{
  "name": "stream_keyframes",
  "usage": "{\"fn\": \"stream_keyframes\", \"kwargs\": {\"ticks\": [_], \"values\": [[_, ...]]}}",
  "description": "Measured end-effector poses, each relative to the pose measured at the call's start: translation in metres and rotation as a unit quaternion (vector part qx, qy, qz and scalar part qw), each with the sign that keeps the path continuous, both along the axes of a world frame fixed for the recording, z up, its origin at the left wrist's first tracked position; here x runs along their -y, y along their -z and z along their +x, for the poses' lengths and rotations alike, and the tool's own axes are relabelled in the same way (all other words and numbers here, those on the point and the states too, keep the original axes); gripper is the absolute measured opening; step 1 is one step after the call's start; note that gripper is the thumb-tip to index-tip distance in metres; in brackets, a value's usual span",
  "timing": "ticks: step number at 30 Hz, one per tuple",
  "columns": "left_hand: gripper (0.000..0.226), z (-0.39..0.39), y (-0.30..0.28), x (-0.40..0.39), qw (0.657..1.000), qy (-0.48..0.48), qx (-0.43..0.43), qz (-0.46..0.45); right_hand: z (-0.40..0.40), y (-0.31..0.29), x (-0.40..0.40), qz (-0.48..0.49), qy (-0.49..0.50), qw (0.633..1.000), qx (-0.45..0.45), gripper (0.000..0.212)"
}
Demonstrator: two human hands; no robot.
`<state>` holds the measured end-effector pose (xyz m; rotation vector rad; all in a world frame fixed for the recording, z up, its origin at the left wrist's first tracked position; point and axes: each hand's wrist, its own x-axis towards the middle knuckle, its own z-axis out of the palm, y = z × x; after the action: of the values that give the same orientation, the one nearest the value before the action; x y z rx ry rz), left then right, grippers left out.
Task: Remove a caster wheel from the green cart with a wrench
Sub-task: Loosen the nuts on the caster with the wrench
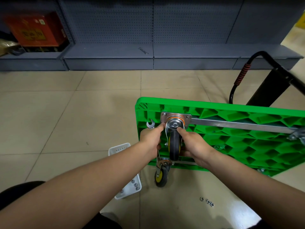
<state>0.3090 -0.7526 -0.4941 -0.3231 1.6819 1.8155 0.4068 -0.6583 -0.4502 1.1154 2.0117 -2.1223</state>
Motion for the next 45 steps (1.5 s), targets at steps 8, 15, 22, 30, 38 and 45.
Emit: {"fn": "stream_keyframes", "kwargs": {"ticks": [8, 15, 22, 30, 38, 45], "values": [[0.026, -0.001, -0.004, 0.003, 1.000, -0.001, -0.005, -0.001, -0.001, 0.001, 0.001, 0.013, 0.016, 1.000, 0.006, 0.031], [0.019, -0.001, -0.002, 0.003, 1.000, 0.018, 0.014, 0.009, 0.000, -0.003, 0.003, 0.018, 0.028, 0.999, 0.024, 0.033], [0.025, 0.001, -0.005, 0.005, 0.998, 0.053, 0.031, 0.023, 0.000, -0.003, 0.004, 0.019, 0.037, 0.999, 0.028, 0.032], [0.029, 0.010, -0.008, 0.012, 0.997, 0.060, 0.031, 0.041, 0.008, -0.005, 0.008, 0.031, 0.033, 0.998, 0.033, 0.038], [0.021, 0.026, -0.006, 0.027, 0.998, 0.066, 0.007, 0.014, 0.025, 0.003, 0.004, 0.041, 0.017, 0.999, 0.022, 0.049], [0.018, 0.041, -0.004, 0.027, 0.996, 0.077, -0.034, 0.001, 0.055, -0.011, 0.005, 0.014, 0.033, 0.999, 0.031, 0.032]]}}
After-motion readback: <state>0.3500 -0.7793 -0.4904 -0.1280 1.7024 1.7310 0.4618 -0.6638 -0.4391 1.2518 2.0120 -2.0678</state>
